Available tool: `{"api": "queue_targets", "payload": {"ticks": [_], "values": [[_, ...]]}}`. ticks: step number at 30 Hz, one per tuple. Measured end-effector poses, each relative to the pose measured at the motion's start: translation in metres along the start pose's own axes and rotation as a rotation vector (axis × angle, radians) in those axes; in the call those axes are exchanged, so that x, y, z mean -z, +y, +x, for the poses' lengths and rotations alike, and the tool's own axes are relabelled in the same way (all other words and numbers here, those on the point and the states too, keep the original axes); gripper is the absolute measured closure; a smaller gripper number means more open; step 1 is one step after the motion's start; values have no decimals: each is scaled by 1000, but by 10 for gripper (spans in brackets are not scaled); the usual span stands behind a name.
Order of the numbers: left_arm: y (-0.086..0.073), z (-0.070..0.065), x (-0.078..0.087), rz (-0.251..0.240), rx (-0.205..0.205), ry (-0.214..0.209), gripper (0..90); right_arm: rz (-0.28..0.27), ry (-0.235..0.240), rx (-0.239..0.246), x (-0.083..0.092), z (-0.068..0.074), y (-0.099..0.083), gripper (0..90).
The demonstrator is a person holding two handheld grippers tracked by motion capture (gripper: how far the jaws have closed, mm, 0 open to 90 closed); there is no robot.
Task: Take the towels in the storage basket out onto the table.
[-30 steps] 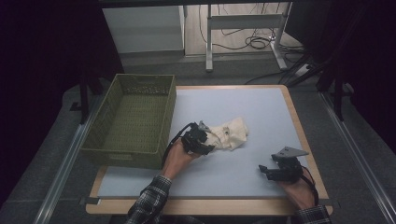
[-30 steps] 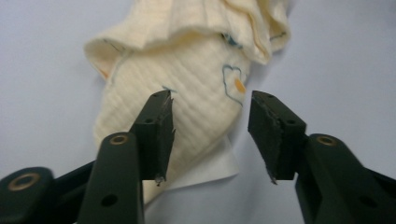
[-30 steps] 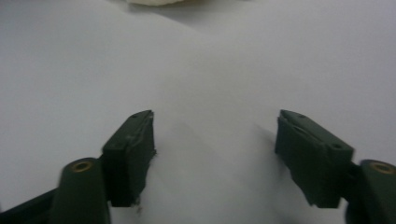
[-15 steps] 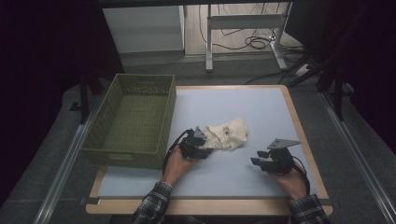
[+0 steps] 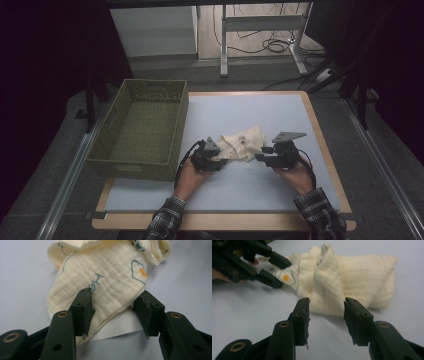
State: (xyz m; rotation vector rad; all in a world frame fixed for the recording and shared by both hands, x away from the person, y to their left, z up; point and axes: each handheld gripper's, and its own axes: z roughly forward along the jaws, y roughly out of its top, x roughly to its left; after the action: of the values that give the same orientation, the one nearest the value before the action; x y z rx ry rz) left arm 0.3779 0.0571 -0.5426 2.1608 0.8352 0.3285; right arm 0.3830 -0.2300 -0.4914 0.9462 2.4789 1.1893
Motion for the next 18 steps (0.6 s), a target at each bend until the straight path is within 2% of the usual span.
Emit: {"api": "queue_targets", "payload": {"ticks": [5,8,10,13,14,18], "values": [[0,0,0,1,-4,2,497,12,-12,27,-17,3,18,518],[0,0,0,1,-7,4,497,27,-37,46,-28,3,26,525],[0,0,0,1,-5,2,498,46,-45,53,-34,4,28,585],[0,0,0,0,-4,4,504,87,-82,87,-40,7,28,789],[0,0,0,0,-3,4,506,92,-84,91,-39,8,27,827],[0,0,0,-4,6,4,522,62,-77,79,-25,7,20,856]]}}
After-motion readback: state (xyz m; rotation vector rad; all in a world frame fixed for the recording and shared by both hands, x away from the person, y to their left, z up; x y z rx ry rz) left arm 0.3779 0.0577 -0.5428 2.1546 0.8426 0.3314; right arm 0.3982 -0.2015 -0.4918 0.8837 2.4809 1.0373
